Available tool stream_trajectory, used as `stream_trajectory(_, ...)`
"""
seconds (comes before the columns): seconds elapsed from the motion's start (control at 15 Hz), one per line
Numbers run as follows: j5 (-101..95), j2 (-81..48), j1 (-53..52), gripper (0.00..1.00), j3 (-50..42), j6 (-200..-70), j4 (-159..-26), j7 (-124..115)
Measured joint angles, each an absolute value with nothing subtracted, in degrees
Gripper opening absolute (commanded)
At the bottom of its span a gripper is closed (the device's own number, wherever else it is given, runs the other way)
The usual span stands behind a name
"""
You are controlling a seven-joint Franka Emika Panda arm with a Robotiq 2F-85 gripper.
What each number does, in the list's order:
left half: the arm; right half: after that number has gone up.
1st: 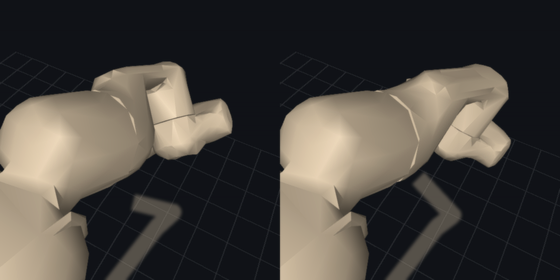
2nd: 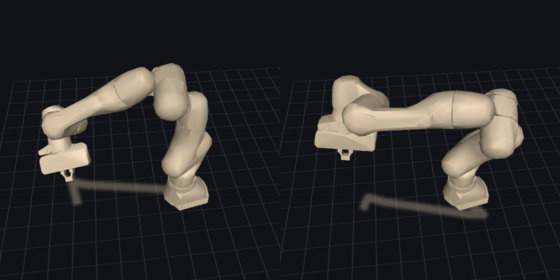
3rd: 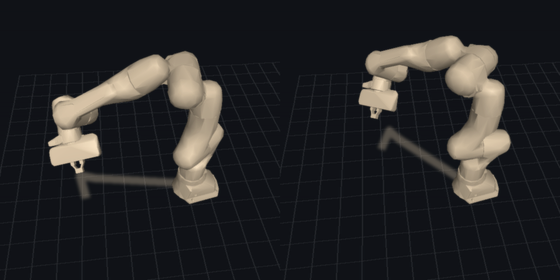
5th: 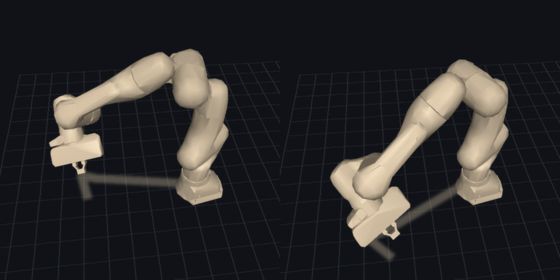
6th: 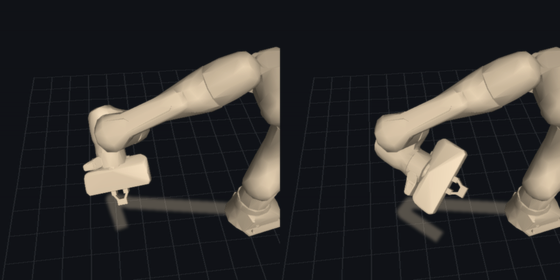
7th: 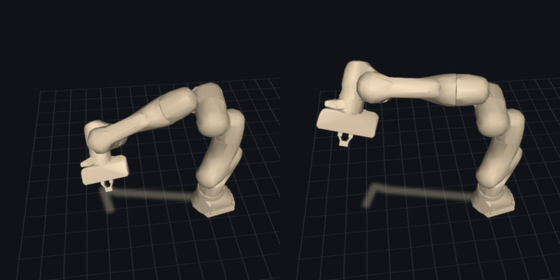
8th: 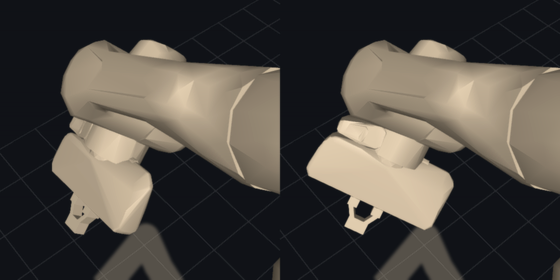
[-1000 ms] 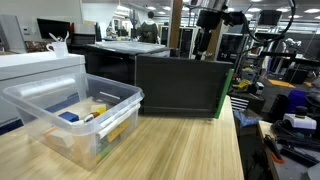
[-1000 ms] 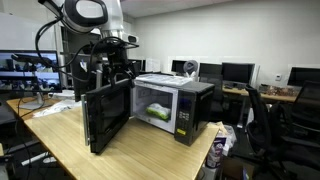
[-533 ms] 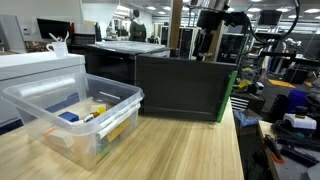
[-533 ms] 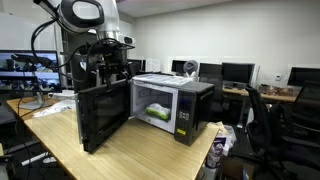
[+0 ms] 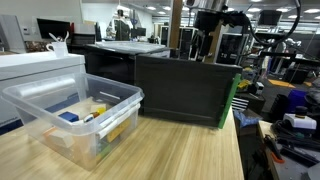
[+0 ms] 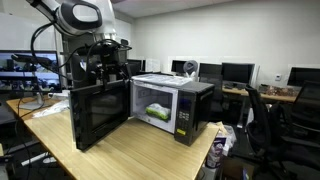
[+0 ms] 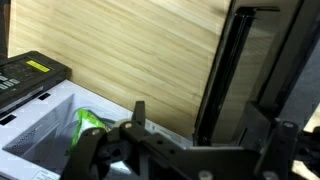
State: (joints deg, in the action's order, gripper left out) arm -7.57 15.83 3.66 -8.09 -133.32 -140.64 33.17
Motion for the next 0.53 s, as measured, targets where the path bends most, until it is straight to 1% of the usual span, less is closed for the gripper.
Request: stream_trajectory(0.53, -12.2, 17.8, 1.2, 1.0, -4.5, -133.6, -142.8, 33.1)
